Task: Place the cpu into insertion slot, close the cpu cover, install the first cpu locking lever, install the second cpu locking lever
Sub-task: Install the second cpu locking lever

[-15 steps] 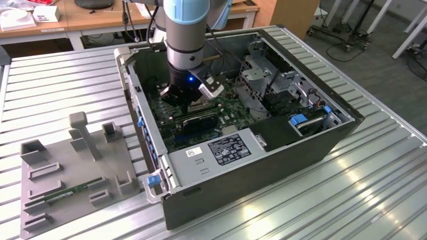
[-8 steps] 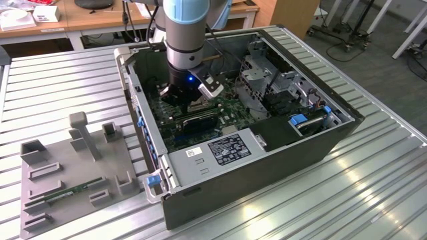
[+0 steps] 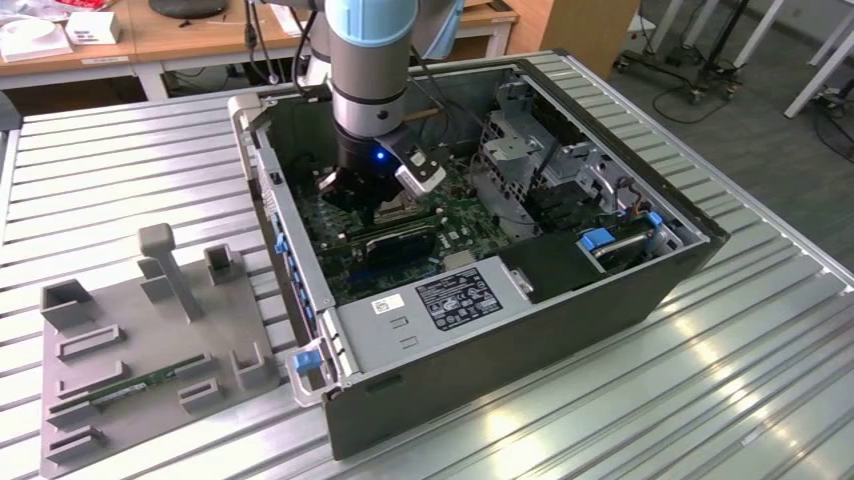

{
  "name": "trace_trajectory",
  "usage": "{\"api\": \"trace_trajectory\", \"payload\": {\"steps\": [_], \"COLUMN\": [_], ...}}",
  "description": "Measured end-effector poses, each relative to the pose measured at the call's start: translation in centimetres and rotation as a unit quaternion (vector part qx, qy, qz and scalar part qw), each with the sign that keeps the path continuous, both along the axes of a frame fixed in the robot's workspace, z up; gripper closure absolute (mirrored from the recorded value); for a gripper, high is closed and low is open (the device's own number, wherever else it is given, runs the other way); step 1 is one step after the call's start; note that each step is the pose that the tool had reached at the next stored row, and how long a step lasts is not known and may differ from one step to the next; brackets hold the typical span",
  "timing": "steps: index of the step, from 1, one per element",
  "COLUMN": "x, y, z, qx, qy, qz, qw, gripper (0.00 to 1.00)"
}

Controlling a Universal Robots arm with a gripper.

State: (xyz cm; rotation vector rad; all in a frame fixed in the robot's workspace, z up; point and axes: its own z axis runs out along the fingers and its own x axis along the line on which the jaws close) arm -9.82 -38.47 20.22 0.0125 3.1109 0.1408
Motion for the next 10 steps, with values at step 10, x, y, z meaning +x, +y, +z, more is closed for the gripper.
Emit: {"api": "trace_trajectory", "payload": {"steps": [10], "x": [-0.01], "y": [0.01], "z": [-0.24], "qx": [0.0016], "qy": [0.0001], "qz": [0.0], "qw": [1.0], "gripper": [0.89]}}
